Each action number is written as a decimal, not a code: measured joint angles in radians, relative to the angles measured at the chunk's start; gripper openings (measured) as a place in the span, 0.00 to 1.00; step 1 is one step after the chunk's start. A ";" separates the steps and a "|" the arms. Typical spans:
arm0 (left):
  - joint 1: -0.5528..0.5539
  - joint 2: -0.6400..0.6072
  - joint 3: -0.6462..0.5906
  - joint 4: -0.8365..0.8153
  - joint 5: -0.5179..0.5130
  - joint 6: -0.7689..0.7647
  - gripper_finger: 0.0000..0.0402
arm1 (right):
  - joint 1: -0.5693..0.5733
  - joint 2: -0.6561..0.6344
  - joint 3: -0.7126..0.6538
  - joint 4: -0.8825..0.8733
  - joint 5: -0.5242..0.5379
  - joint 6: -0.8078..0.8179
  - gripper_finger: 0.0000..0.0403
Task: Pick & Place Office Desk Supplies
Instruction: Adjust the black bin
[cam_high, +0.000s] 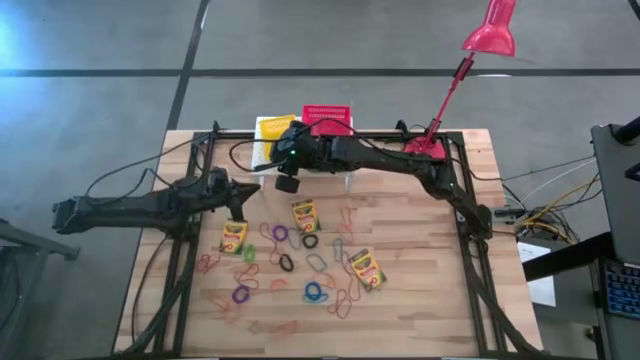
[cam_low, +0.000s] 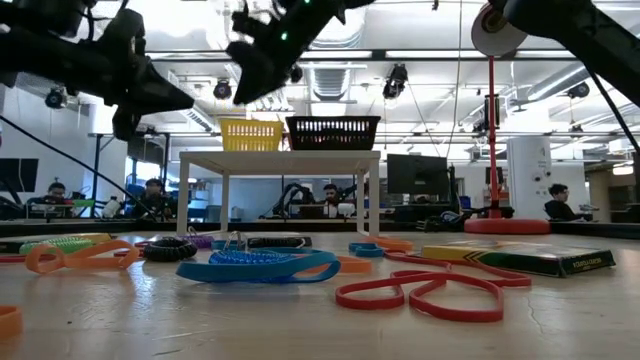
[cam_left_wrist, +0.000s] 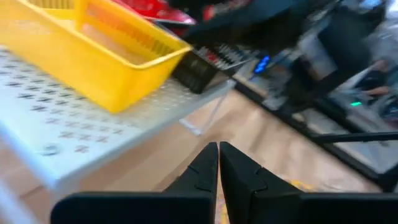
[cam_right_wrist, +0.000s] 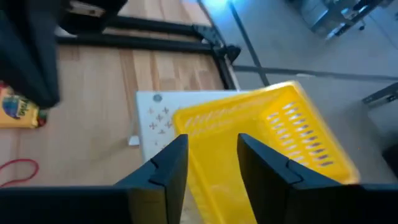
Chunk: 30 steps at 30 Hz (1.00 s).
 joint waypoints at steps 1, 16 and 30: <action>0.000 0.000 0.025 -0.049 -0.020 0.000 0.04 | 0.003 -0.018 0.000 -0.021 -0.002 -0.006 0.35; 0.225 0.102 0.231 -0.342 -0.149 0.198 0.01 | 0.005 -0.455 -0.456 -0.351 0.149 0.241 0.18; 0.819 0.510 0.244 0.087 0.528 0.383 0.01 | 0.003 -0.894 -1.148 0.065 0.242 0.592 0.09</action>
